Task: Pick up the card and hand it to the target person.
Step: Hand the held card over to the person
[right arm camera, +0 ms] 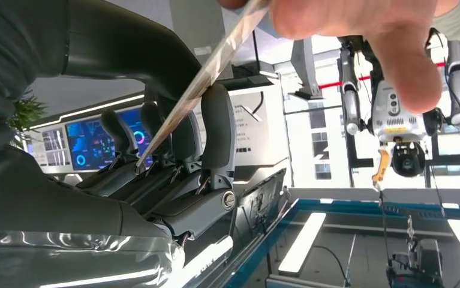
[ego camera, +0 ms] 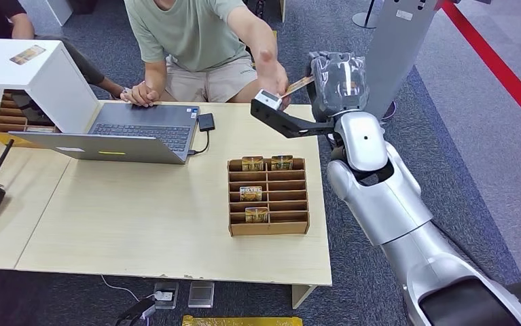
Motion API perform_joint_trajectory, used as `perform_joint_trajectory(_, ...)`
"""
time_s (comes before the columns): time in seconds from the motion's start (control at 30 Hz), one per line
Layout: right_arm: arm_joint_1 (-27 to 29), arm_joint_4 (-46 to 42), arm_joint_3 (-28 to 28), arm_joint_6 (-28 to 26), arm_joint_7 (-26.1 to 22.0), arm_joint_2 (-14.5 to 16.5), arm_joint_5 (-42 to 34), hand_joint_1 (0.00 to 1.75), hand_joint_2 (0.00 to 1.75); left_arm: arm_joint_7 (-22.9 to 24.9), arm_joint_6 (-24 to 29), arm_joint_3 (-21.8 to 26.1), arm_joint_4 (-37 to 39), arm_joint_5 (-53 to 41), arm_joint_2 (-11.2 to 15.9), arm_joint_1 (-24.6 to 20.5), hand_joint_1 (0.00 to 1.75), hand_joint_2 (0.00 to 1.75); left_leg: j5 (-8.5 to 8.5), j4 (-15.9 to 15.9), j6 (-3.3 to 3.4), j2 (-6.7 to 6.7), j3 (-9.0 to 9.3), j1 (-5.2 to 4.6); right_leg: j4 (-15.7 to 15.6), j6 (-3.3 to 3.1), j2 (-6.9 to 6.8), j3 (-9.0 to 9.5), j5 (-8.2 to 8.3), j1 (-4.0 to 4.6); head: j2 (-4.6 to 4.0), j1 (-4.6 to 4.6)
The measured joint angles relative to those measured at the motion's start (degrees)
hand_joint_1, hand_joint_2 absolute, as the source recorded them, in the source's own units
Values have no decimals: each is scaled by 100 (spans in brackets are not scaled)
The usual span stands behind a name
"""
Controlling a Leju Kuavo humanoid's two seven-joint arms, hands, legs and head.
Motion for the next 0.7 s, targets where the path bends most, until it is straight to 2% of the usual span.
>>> perform_joint_trajectory(0.07,-50,227,16,-2,10,97,11,5,175,1,2,0,0,-19,0,1,0,175,0,0,0,0,0,0,0,0,0,0,0,0,0,0)
perform_joint_trajectory(0.1,-65,327,26,-5,17,138,9,0,175,1,3,0,0,-23,-1,1,0,175,0,0,0,0,0,0,0,0,0,0,0,0,0,0)
perform_joint_trajectory(0.27,-81,753,81,-33,-16,310,-146,0,175,-10,32,0,-2,-23,-8,30,0,175,0,0,0,0,0,0,0,0,0,-1,0,0,1,0)
perform_joint_trajectory(0.43,17,820,92,-38,-56,342,-447,0,175,-109,66,0,-2,5,-13,127,0,175,0,0,0,2,1,0,-1,0,0,-5,0,0,1,-1)
perform_joint_trajectory(0.53,242,564,75,-4,2,262,-716,0,175,-147,80,1,-2,67,-17,171,0,175,0,1,0,2,1,0,-3,0,0,-7,0,0,0,-1)
perform_joint_trajectory(0.7,883,-370,-51,198,93,-56,-1318,0,175,-181,125,9,-2,176,-15,218,0,175,0,1,0,2,0,0,-5,0,2,-7,0,-1,1,-1)
